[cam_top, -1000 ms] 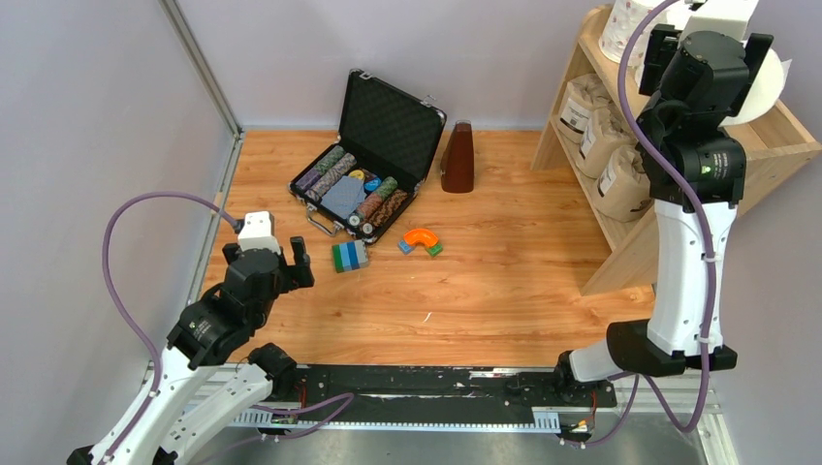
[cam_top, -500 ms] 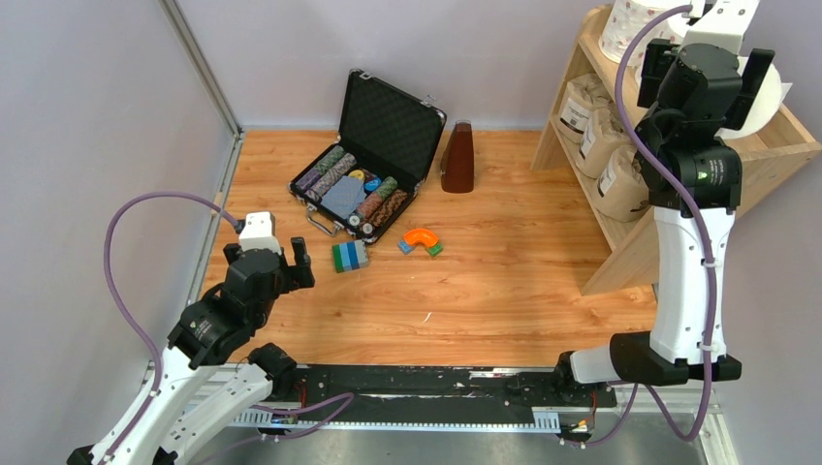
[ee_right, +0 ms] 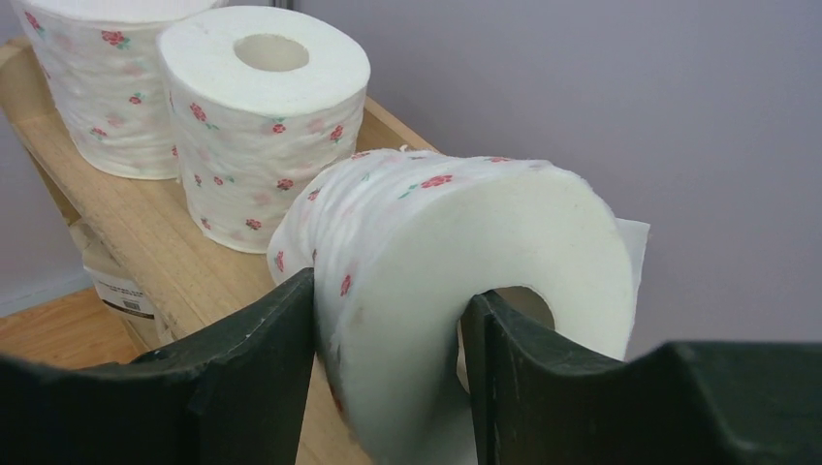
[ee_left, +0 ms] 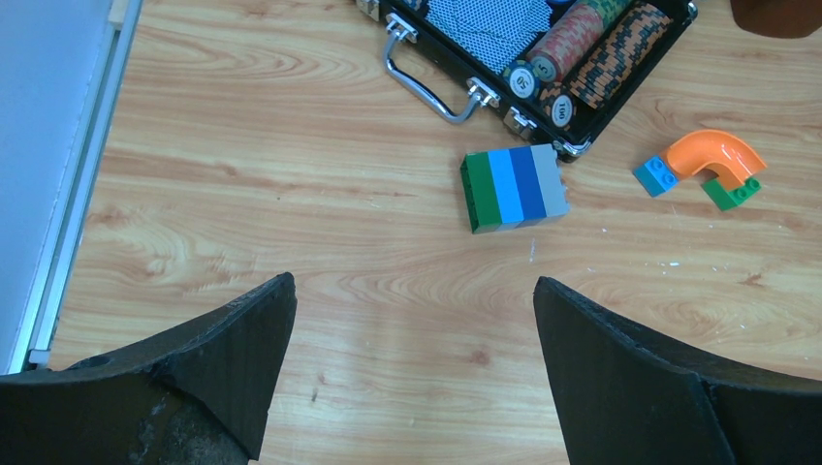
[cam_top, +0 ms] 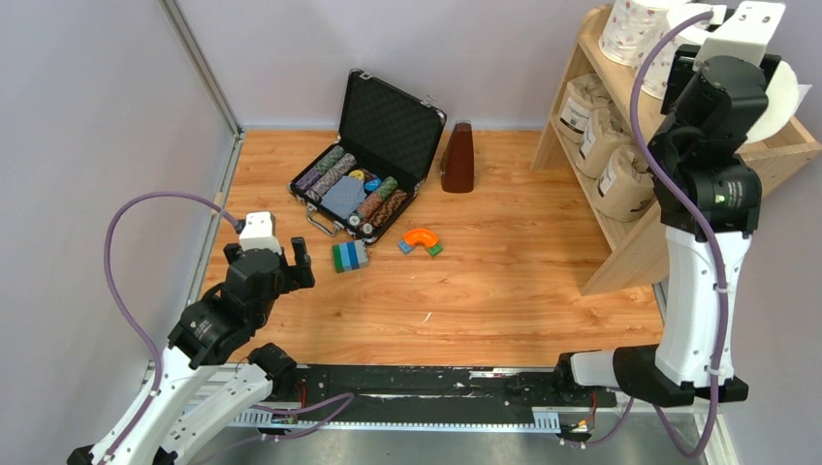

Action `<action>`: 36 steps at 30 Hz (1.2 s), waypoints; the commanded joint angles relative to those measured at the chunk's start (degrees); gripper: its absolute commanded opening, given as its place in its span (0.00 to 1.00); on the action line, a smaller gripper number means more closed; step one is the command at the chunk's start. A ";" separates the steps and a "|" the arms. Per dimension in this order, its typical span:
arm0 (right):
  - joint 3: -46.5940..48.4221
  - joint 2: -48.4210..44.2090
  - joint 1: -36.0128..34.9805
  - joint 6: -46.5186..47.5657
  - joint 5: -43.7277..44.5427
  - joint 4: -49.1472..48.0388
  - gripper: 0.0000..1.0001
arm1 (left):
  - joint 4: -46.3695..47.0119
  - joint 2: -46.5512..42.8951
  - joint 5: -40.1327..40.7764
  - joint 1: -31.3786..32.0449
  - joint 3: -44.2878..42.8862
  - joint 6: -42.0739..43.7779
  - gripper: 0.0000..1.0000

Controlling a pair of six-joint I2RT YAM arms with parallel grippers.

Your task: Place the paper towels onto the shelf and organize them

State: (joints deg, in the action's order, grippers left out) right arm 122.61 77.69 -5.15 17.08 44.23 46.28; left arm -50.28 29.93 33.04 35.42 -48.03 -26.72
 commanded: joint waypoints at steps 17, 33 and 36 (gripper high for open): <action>-2.16 -0.64 0.14 3.69 -2.72 -4.38 0.74 | 1.91 1.61 -0.85 -0.28 0.04 -0.02 1.00; -4.25 -3.56 0.16 0.69 -1.98 -4.65 0.75 | 1.89 1.28 -0.49 -0.30 0.04 -0.11 1.00; -5.10 -6.18 0.09 -0.47 -4.86 -4.55 0.80 | 2.14 1.61 -0.85 -0.34 0.08 0.14 1.00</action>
State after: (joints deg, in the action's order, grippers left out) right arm 118.65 74.78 -5.04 20.01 42.70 39.72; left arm -50.30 31.46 32.03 35.42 -48.03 -26.74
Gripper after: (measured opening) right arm 0.769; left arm 0.998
